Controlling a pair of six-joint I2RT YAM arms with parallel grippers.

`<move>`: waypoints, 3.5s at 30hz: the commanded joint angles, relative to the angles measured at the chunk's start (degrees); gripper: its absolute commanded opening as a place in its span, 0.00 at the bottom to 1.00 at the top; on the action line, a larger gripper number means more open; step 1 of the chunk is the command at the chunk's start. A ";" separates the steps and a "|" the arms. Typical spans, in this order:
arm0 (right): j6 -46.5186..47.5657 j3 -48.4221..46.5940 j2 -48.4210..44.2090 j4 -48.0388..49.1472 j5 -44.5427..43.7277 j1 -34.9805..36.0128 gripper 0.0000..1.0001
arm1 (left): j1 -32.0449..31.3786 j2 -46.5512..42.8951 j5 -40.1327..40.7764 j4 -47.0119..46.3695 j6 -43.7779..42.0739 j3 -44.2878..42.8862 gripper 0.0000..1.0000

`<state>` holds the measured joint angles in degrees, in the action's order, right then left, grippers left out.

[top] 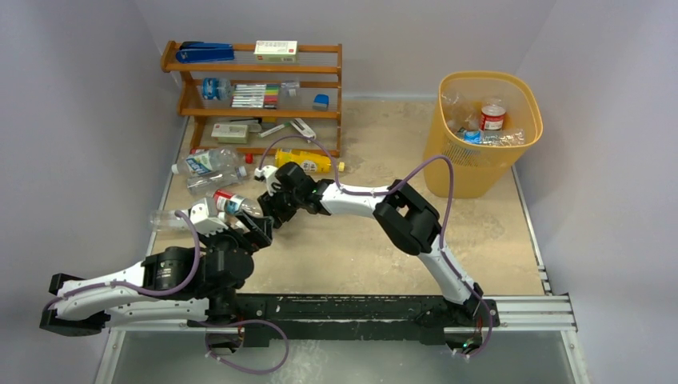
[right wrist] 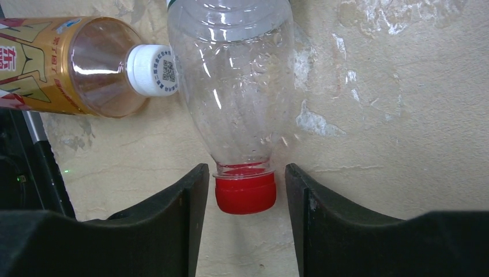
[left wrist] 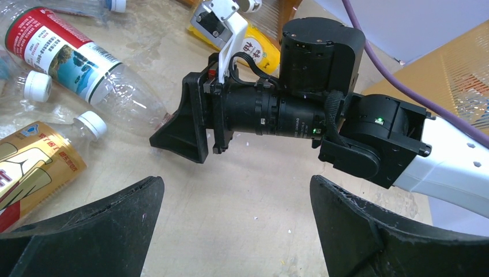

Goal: Put the plastic bottles in the bin
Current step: Pick up the plastic bottle at the center of the board, then place the plastic bottle in the trash bin.

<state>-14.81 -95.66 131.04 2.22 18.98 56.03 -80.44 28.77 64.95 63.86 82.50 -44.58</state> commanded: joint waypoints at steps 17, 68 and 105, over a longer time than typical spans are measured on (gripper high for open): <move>0.06 7.17 -10.96 -0.90 -2.82 0.44 0.32 | -0.34 0.84 0.53 -3.01 -0.43 -0.46 0.98; 1.05 3.34 -57.69 -29.21 -1.06 -55.96 0.33 | -0.35 8.93 0.96 -12.12 -8.33 -4.64 0.99; -0.52 2.58 -54.71 -30.05 -2.65 -68.60 0.92 | -0.40 5.83 0.67 -13.22 -8.10 -1.59 0.99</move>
<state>-14.83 -88.66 79.22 -27.97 18.31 -12.29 -80.44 35.31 64.77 52.64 75.40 -46.89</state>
